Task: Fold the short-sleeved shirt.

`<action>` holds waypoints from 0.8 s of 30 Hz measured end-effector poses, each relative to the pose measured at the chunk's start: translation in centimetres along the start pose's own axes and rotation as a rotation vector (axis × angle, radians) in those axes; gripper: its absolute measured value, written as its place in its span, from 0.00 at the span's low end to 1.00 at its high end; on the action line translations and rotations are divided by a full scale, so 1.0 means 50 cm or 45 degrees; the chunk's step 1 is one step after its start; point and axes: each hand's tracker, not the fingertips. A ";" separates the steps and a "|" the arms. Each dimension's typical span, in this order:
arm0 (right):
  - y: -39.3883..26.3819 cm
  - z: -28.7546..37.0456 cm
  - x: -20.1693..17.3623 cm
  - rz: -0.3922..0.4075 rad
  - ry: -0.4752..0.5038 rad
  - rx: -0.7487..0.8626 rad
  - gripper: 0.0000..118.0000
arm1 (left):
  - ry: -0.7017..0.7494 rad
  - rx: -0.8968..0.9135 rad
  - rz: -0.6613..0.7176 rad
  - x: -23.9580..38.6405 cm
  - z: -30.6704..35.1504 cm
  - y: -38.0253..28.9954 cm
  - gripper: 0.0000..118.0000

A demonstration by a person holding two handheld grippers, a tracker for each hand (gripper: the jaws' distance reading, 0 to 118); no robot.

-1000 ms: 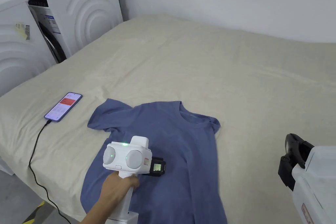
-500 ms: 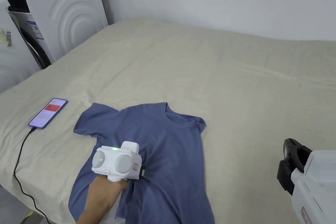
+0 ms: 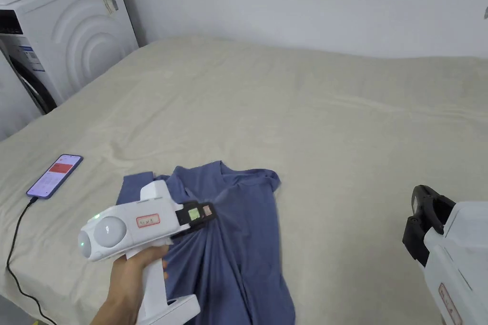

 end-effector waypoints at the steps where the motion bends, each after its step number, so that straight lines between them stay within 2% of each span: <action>1: 0.004 0.009 0.006 -0.003 -0.009 0.012 0.00 | -0.032 0.001 -0.068 0.037 -0.007 0.010 0.00; 7: 0.030 0.062 0.049 -0.010 -0.086 0.078 0.00 | -0.200 -0.024 -0.368 0.268 -0.057 0.043 0.00; 18: 0.057 0.180 0.224 -0.013 -0.369 0.184 0.00 | -0.560 -0.039 -0.610 0.606 -0.105 0.008 0.00; 24: 0.054 0.238 0.295 -0.023 -0.489 0.191 0.00 | -0.636 -0.112 -0.742 0.695 -0.142 -0.060 0.00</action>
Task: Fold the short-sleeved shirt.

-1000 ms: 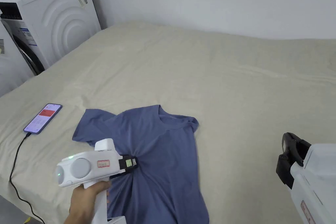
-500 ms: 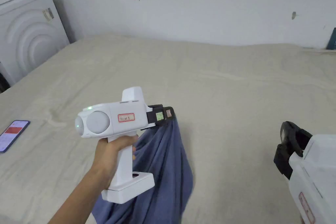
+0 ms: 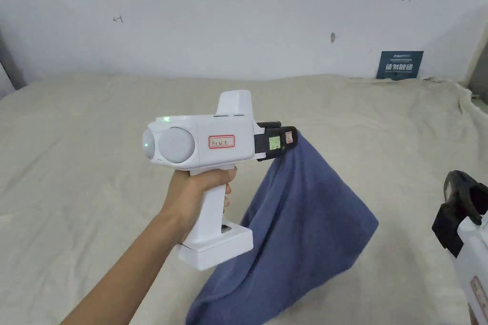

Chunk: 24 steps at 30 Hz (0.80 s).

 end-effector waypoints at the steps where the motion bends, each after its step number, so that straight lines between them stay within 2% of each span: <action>1: -0.002 0.005 0.012 0.000 -0.013 -0.001 0.00 | -0.020 -0.027 -0.002 0.007 -0.015 -0.009 0.00; 5: -0.016 0.013 0.042 0.004 -0.055 -0.022 0.00 | -0.068 -0.119 0.014 0.017 -0.065 -0.052 0.00; 16: -0.034 0.005 0.049 -0.016 -0.056 -0.079 0.00 | 0.170 -0.527 -0.006 -0.040 -0.207 -0.240 0.00; 21: -0.050 -0.001 0.051 -0.017 -0.040 -0.103 0.00 | 0.307 -0.758 -0.145 -0.056 -0.270 -0.339 0.00; 24: -0.056 -0.002 0.052 -0.014 -0.030 -0.123 0.00 | 0.346 -0.830 -0.126 -0.066 -0.296 -0.395 0.00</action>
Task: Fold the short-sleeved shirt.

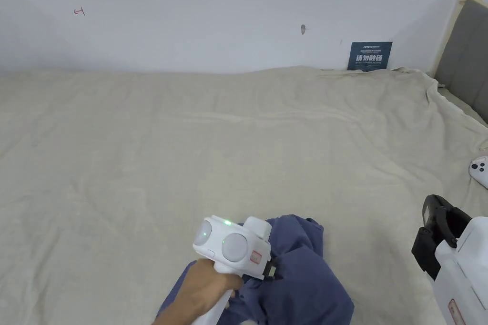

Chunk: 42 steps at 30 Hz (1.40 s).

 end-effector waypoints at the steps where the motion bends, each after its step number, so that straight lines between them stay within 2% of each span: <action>1: -0.001 0.001 0.001 0.003 0.001 -0.005 0.00 | -0.005 -0.007 0.014 0.000 -0.013 -0.007 0.00; 4: -0.006 0.003 0.005 0.012 0.003 -0.015 0.00 | 0.014 0.008 0.056 -0.007 -0.029 -0.016 0.00; 5: -0.007 0.003 0.006 0.014 0.004 -0.020 0.00 | 0.015 0.014 0.074 -0.010 -0.029 -0.016 0.06; 7: -0.009 0.003 0.008 0.014 0.005 -0.030 0.00 | 0.012 0.019 0.087 -0.011 -0.022 -0.014 0.08; 9: -0.016 -0.002 0.014 0.014 0.007 -0.034 0.00 | 0.034 0.063 0.096 -0.014 -0.008 -0.017 0.16; 10: -0.016 -0.002 0.015 0.014 0.009 -0.033 0.00 | 0.050 0.084 0.102 -0.012 0.006 -0.016 0.24; 12: -0.011 0.001 0.011 0.015 0.014 -0.029 0.00 | 0.096 0.128 0.128 -0.019 0.030 -0.013 0.63; 14: -0.004 0.003 0.008 0.017 0.016 -0.022 0.00 | 0.104 0.212 0.170 -0.024 0.074 -0.010 0.93; 15: -0.002 0.004 0.009 0.015 0.015 -0.017 0.00 | 0.088 0.283 0.176 -0.027 0.097 -0.009 0.96; 23: 0.028 0.010 -0.004 0.014 0.027 0.021 0.00 | 0.207 0.681 0.158 -0.026 0.318 -0.002 0.96; 31: 0.040 0.004 -0.023 0.030 0.053 0.061 0.00 | 0.510 1.053 0.147 -0.032 0.465 -0.068 0.95; 35: 0.046 0.006 -0.028 0.037 0.062 0.077 0.00 | 0.664 1.193 0.114 -0.040 0.493 -0.115 0.86; 37: 0.049 0.008 -0.042 0.041 0.065 0.083 0.00 | 0.713 1.264 0.128 -0.046 0.501 -0.142 0.85; 42: 0.052 0.009 -0.055 0.051 0.074 0.090 0.00 | 0.792 1.342 0.177 -0.067 0.504 -0.187 0.62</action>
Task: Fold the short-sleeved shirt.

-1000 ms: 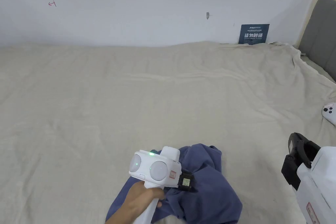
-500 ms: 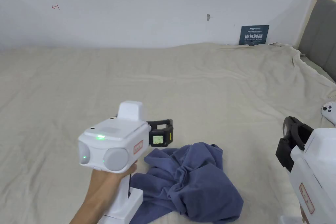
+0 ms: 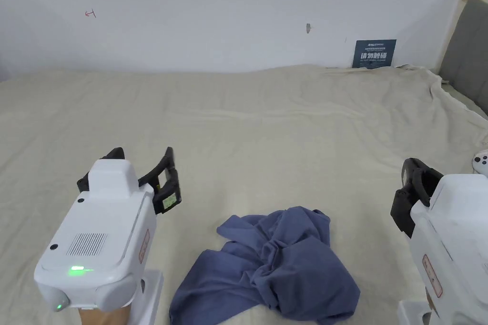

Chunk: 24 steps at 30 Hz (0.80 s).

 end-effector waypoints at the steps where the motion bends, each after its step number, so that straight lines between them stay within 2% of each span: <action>1: 0.000 0.001 -0.001 0.001 0.002 0.002 0.00 | 0.007 0.012 0.005 -0.007 0.002 -0.007 0.57; 5: 0.004 0.004 -0.015 -0.001 0.004 0.002 0.00 | 0.017 -0.004 -0.011 -0.032 0.004 -0.027 0.10; 7: 0.005 0.005 -0.021 -0.006 0.005 0.004 0.00 | 0.028 -0.015 -0.021 -0.039 0.005 -0.035 0.02; 8: 0.005 0.005 -0.023 -0.009 0.006 0.005 0.00 | 0.026 -0.027 -0.005 -0.042 0.005 -0.038 0.00; 21: 0.002 -0.002 -0.038 0.012 0.026 0.002 0.00 | 0.005 -0.112 -0.020 -0.028 0.002 -0.055 0.00; 24: 0.000 -0.005 -0.037 0.004 0.027 0.002 0.00 | -0.083 -0.220 0.015 -0.028 -0.010 -0.052 0.00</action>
